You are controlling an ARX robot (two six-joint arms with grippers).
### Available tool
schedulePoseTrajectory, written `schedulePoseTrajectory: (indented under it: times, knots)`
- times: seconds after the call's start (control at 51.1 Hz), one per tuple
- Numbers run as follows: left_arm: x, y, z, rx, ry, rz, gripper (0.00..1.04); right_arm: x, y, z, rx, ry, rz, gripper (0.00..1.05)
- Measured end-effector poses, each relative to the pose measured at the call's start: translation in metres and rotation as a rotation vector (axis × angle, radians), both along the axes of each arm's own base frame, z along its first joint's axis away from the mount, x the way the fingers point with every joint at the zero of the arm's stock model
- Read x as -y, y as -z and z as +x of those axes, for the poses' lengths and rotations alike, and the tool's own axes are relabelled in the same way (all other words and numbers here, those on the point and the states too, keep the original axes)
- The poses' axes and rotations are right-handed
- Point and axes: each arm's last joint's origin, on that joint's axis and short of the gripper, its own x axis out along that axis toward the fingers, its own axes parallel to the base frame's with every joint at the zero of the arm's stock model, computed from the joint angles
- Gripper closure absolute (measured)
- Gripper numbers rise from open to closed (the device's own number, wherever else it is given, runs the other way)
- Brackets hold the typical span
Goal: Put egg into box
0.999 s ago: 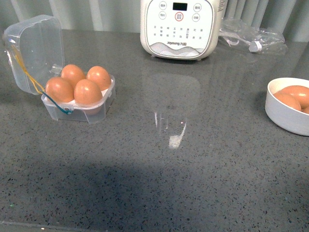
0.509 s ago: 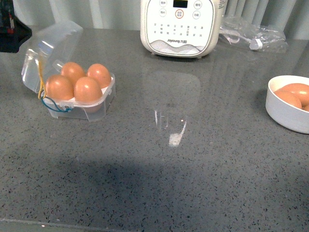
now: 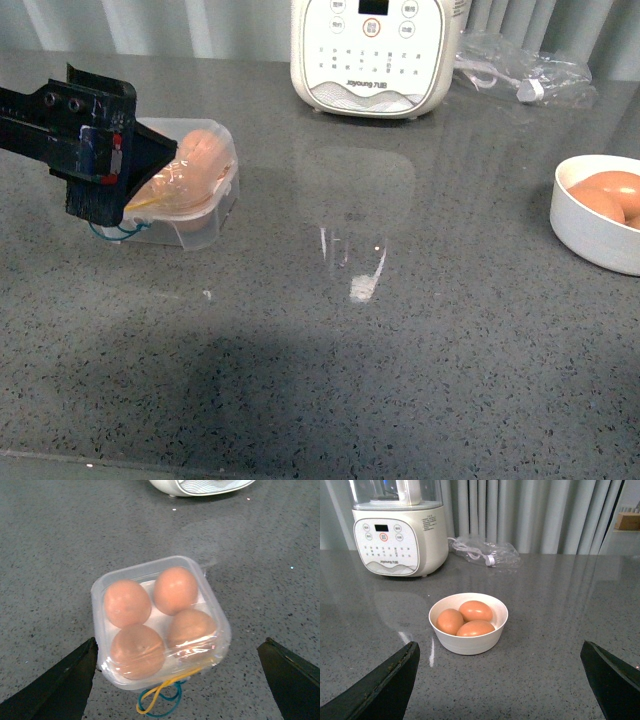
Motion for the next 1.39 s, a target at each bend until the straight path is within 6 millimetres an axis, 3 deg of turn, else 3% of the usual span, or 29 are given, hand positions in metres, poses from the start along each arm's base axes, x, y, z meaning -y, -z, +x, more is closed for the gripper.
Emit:
schedulePoseTrajectory:
  times: [0.176,0.294,0.509,0.686,0.921,1.097,1.214,1.391]
  knots:
    - [-0.001,-0.007,-0.003,0.006,0.001,0.005,0.07,0.000,0.000,0.000,0.000,0.000,0.000,0.07]
    - [-0.011,-0.023,-0.003,0.022,-0.025,-0.019,0.07,0.000,0.000,0.000,0.000,0.000,0.000,0.07]
    - [-0.045,-0.062,-0.015,0.115,-0.103,-0.064,0.07,0.000,0.000,0.000,0.000,0.000,0.000,0.07]
    - [-0.076,-0.080,-0.043,0.148,-0.150,-0.054,0.07,0.000,0.000,0.000,0.000,0.000,0.000,0.07]
    - [-0.107,-0.075,-0.106,0.104,-0.202,-0.038,0.07,0.000,0.000,0.000,0.000,0.000,0.000,0.07]
    - [-0.130,-0.063,-0.120,0.068,-0.314,-0.030,0.07,0.000,0.000,0.000,0.000,0.000,0.000,0.07]
    - [-0.117,-0.043,-0.128,0.318,-0.345,-0.096,0.32,0.000,0.000,0.000,0.000,0.000,0.000,0.07]
    - [-0.090,-0.015,-0.140,0.345,-0.340,-0.163,0.71,0.000,0.000,0.000,0.000,0.000,0.000,0.07]
